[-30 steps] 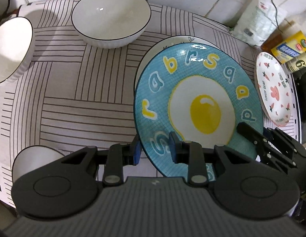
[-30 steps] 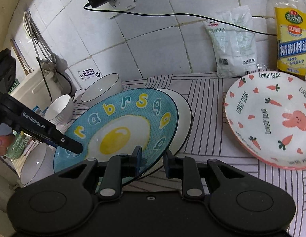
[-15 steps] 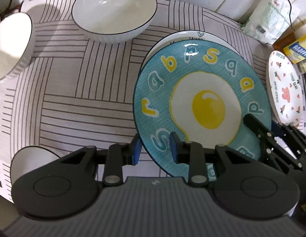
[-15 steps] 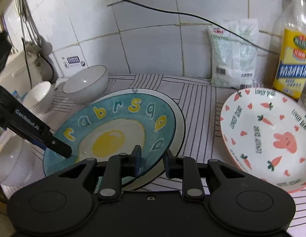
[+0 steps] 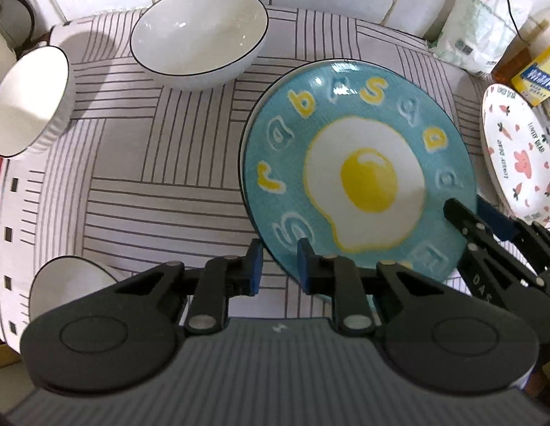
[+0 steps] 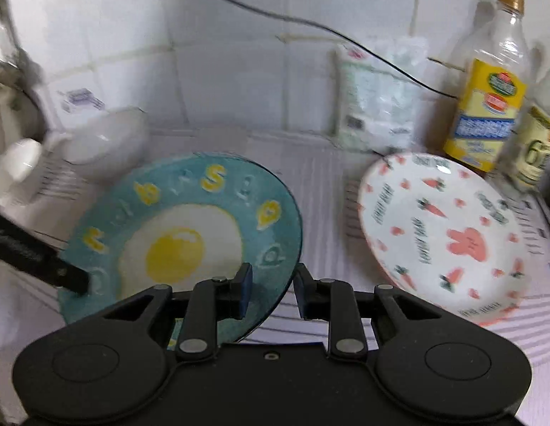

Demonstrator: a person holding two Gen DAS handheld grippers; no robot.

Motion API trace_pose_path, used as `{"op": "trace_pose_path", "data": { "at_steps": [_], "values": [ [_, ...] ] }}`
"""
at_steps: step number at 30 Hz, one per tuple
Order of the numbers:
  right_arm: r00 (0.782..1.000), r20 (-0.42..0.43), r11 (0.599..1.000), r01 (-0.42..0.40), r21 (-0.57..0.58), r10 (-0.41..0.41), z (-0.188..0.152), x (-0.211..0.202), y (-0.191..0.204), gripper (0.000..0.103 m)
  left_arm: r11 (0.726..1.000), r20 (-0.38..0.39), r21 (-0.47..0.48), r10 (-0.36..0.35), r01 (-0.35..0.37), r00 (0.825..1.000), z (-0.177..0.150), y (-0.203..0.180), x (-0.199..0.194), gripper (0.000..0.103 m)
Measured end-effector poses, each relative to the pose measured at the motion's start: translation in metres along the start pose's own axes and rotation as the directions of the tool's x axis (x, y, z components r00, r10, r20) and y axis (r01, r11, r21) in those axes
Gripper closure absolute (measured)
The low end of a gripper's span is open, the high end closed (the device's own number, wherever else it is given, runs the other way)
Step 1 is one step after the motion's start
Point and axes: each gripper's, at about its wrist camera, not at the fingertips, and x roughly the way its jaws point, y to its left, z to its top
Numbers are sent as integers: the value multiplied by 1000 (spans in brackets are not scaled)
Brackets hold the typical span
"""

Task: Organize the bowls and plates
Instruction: 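Open both grippers and move toward the pink bunny plate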

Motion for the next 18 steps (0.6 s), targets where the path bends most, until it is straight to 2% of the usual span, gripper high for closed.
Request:
{"op": "trace_pose_path", "data": {
  "at_steps": [6, 12, 16, 18],
  "values": [
    [998, 49, 999, -40, 9, 40, -5, -17, -8, 74, 999, 21, 41, -7, 6, 1000, -10, -11, -24, 86],
    [980, 177, 996, -85, -10, 86, -13, -72, -38, 74, 988, 99, 154, -33, 18, 994, -21, -40, -66, 86],
    [982, 186, 999, -34, -28, 39, -15, -99, -53, 72, 974, 125, 218, -84, 56, 989, -23, -64, -89, 83],
    [979, 203, 999, -23, -31, 28, -18, -110, -61, 67, 965, 139, 255, -95, 57, 986, -24, -76, -97, 82]
  ]
}}
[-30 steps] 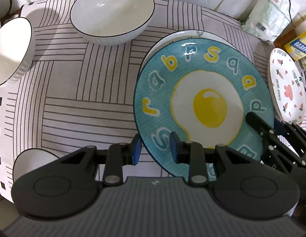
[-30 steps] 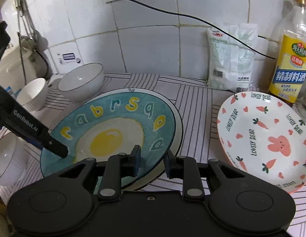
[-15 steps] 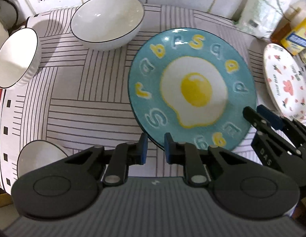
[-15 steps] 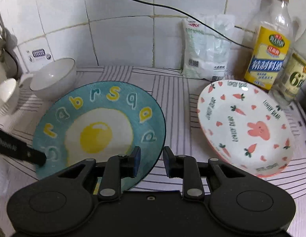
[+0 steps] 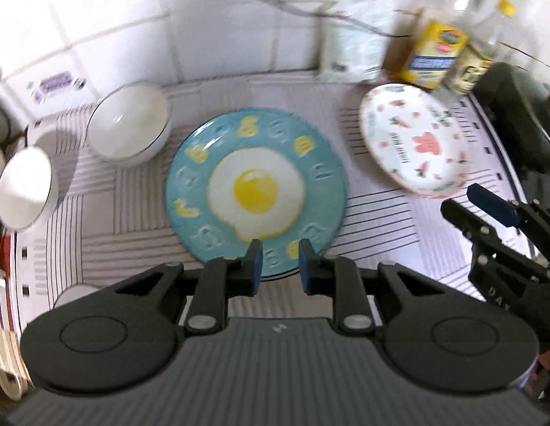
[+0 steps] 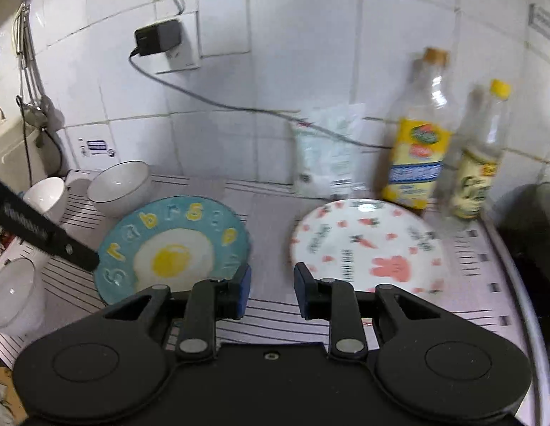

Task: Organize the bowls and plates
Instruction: 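Open both grippers and move toward the pink bunny plate, then close both grippers on the pink bunny plate rim and lift it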

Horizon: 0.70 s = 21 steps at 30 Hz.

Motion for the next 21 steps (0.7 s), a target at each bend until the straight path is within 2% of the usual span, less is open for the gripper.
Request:
{"op": "trace_pose_path", "data": {
  "at_steps": [1, 2, 3, 4, 6, 10, 12, 14, 15, 17, 18, 21],
  "values": [
    [1000, 12, 1000, 3, 1, -3, -2, -6, -4, 64, 1000, 7, 20, -1, 1, 1000, 1, -8, 0, 80],
    [1000, 20, 1000, 8, 2, -8, -3, -10, -9, 60, 999, 13, 46, -11, 11, 1000, 2, -14, -1, 74],
    [999, 21, 1000, 29, 4, -29, -6, -13, -13, 57, 996, 20, 79, -36, 35, 999, 3, -20, -1, 63],
    [997, 19, 997, 80, -1, -80, -8, -14, -16, 57, 993, 24, 103, -55, 52, 998, 3, -25, 1, 60],
    [984, 44, 984, 174, -29, -172, -14, -18, -19, 56, 986, 27, 154, -71, 66, 997, 3, -36, 7, 60],
    [965, 79, 969, 249, 10, -248, -27, -16, -39, 54, 971, 43, 225, -97, 85, 994, 10, -55, 23, 56],
    [963, 96, 967, 247, 58, -252, -33, -17, -52, 40, 962, 70, 262, -95, 74, 993, 17, -66, 32, 50],
    [963, 118, 968, 233, 92, -243, -38, -14, -64, 32, 955, 78, 289, -99, 73, 992, 24, -76, 40, 50],
    [954, 136, 962, 255, 94, -266, -40, -13, -65, 32, 952, 76, 297, -102, 75, 992, 27, -82, 44, 50],
    [917, 165, 932, 356, 76, -364, -44, -4, -67, 32, 949, 69, 302, -119, 93, 990, 34, -93, 52, 50],
    [907, 165, 922, 381, 64, -387, -44, -1, -68, 32, 948, 63, 303, -124, 100, 990, 38, -97, 56, 50],
    [902, 159, 915, 394, 81, -402, -42, 17, -80, 30, 950, 79, 299, -120, 92, 990, 53, -106, 70, 49]
  ]
}}
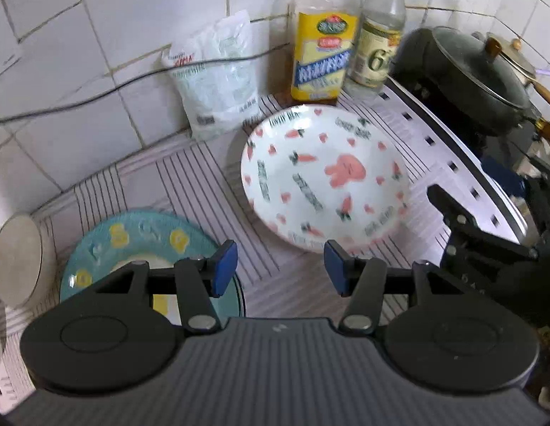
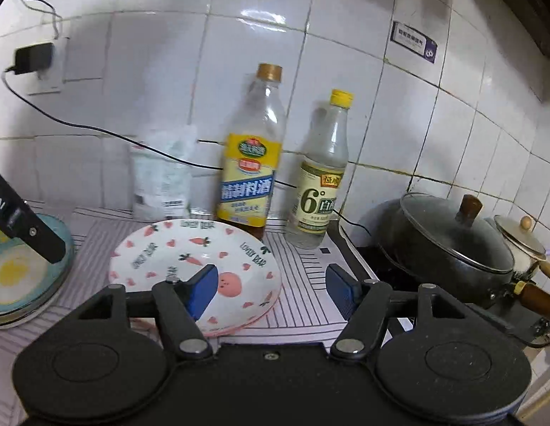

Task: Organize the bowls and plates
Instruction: 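Close both grippers on the pink bunny plate rim and lift it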

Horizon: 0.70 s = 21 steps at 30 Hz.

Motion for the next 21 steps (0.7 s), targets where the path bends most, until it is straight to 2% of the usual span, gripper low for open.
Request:
{"op": "trace_pose_path", "data": {
  "at_steps": [1, 3, 5, 7, 11, 13, 16, 18, 19, 21],
  "values": [
    [1000, 1, 1000, 9, 10, -9, 0, 8, -2, 29, 1000, 1, -5, 5, -5, 1000, 6, 1, 7, 48],
    [999, 22, 999, 34, 23, -35, -1, 21, -5, 26, 1000, -29, -30, -10, 9, 1000, 16, 8, 28, 34],
    [993, 43, 994, 111, 10, -112, -2, 31, -6, 10, 998, -64, -62, 20, -24, 998, 22, 15, 48, 34],
    [988, 47, 989, 147, -7, -147, -3, 43, -5, 10, 998, -73, -63, 15, -20, 997, 26, 21, 65, 34],
    [998, -25, 997, 65, 29, -64, -2, 69, -11, 11, 998, -80, -19, 55, -56, 995, 34, 27, 97, 36],
    [997, -73, 996, 1, 89, 5, -2, 81, -14, 12, 999, -101, -5, 43, -43, 994, 39, 30, 110, 38],
    [988, -139, 979, -42, 200, 70, -8, 96, -18, 20, 1000, -113, 9, 24, -23, 993, 44, 33, 122, 48],
    [982, -161, 965, -60, 255, 103, -13, 99, -19, 38, 999, -113, 31, 21, -18, 993, 45, 33, 127, 60],
    [977, -171, 956, -74, 285, 127, -15, 101, -19, 39, 1000, -108, 31, 0, 3, 994, 45, 33, 128, 63],
    [969, -187, 938, -90, 335, 160, -20, 103, -19, 42, 998, -103, 33, -44, 48, 994, 44, 33, 128, 80]
  ]
}}
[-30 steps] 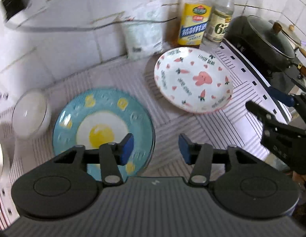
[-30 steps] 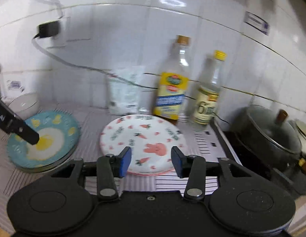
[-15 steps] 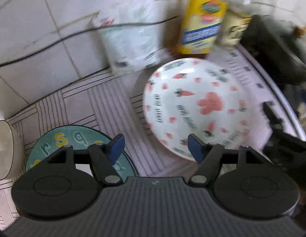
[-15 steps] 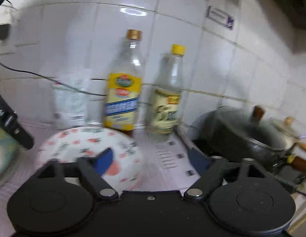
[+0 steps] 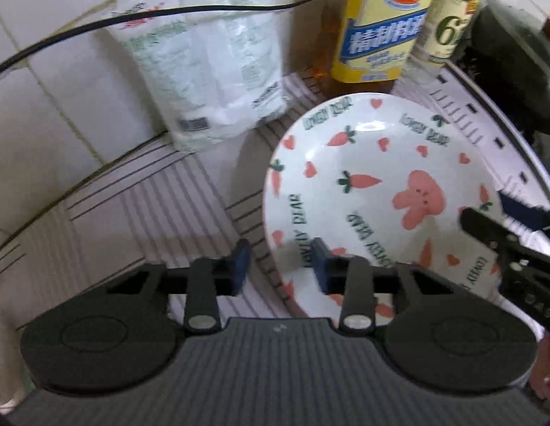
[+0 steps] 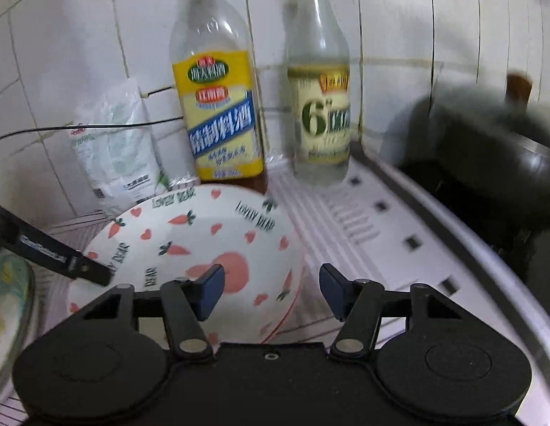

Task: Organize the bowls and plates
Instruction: 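Close both grippers on the pink bunny plate rim and lift it, then carry the pink bunny plate and lower it onto the blue egg plate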

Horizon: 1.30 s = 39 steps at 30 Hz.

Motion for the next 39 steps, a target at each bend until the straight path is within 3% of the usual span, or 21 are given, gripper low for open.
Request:
{"op": "trace_pose_path", "data": {
  "at_steps": [3, 6, 8, 14, 17, 23, 33, 39],
  "values": [
    [1000, -21, 999, -20, 45, 21, -4, 3, -3, 56, 1000, 15, 13, -10, 10, 1000, -1, -2, 0, 79],
    [999, -19, 997, -35, 75, 37, -5, 5, -8, 62, 1000, 27, 2, -30, 30, 999, -3, 1, 0, 79],
    [998, -40, 994, -46, 99, 51, -6, 11, -12, 76, 999, 22, -24, -35, 35, 999, 0, 2, 2, 78],
    [994, -8, 978, -108, 178, 112, -11, 15, -23, 77, 995, -4, -91, -49, 49, 999, 6, 5, 5, 76],
    [991, -34, 972, -121, 203, 131, -6, 14, -28, 79, 997, 23, -52, -48, 49, 999, 5, -1, -6, 76],
    [985, -10, 975, -170, 146, 173, -4, -7, -28, 79, 1000, 55, -8, -12, 13, 998, -8, -10, -37, 76],
    [969, 21, 969, -245, 40, 244, 9, -69, 4, 79, 994, 119, -108, 23, -11, 993, -48, 7, -111, 75],
    [949, 1, 948, -316, -30, 316, 9, -99, 28, 79, 983, 162, -175, 88, -59, 983, -89, 17, -155, 75]
  ]
}}
